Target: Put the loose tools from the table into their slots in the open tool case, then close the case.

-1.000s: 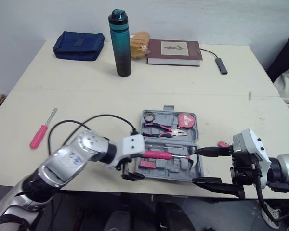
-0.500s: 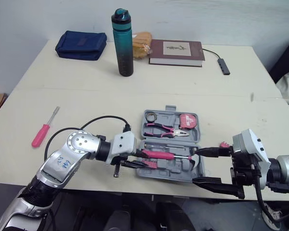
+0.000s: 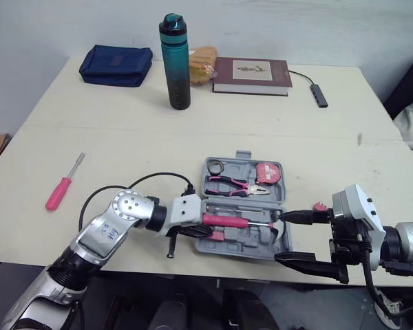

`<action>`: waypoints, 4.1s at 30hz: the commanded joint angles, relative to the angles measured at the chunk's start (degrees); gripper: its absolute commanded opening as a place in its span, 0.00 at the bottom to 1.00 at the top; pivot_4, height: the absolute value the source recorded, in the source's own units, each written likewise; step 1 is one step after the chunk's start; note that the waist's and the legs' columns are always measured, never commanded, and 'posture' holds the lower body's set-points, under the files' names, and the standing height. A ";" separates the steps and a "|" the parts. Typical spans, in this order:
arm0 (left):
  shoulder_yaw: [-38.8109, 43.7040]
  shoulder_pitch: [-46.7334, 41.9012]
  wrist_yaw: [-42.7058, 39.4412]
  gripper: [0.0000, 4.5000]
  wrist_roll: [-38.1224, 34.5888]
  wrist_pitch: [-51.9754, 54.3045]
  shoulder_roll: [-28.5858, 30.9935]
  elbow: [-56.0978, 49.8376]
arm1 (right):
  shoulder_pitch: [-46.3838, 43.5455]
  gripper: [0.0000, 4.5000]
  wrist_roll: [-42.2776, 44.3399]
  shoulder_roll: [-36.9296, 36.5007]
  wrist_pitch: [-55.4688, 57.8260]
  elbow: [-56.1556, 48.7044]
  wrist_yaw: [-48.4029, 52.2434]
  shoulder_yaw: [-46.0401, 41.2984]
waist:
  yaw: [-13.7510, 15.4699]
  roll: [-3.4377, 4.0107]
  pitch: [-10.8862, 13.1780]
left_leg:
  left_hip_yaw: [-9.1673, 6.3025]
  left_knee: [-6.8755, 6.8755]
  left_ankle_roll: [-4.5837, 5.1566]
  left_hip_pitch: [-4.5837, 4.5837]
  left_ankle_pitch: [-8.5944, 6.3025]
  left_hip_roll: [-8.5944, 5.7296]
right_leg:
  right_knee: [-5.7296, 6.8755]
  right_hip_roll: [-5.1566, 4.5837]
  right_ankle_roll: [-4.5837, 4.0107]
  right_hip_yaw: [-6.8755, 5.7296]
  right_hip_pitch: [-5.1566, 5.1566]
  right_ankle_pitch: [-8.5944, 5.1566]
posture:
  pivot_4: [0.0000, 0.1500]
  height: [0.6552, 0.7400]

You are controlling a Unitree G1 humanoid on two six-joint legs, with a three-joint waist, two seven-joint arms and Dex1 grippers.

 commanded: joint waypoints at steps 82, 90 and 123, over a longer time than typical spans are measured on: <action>21.27 0.40 -7.71 1.00 -33.85 12.81 9.52 -14.93 | -13.03 0.16 -24.99 5.48 -12.65 20.32 10.94 13.42 | -1.66 0.30 0.02 | 0.09 0.01 -0.31 0.00 0.13 0.05 | 0.43 0.13 -0.08 0.15 -0.25 -0.04 | 1.00 1.00; 18.41 6.61 -8.00 1.00 -25.32 5.99 11.36 -14.02 | -22.59 0.16 -23.89 1.66 2.52 4.96 7.42 28.26 | -0.32 0.21 0.07 | -0.03 -0.02 -0.28 -0.09 0.11 0.05 | 0.20 0.07 -0.14 0.05 -0.24 -0.07 | 1.00 1.00; 15.97 4.70 -7.05 1.00 -19.94 3.48 7.48 -11.13 | -33.43 0.16 -36.80 5.36 1.65 11.71 6.54 44.66 | -0.37 0.19 0.09 | -0.01 -0.02 -0.24 -0.17 0.09 0.04 | 0.23 0.07 -0.15 0.04 -0.36 -0.08 | 1.00 1.00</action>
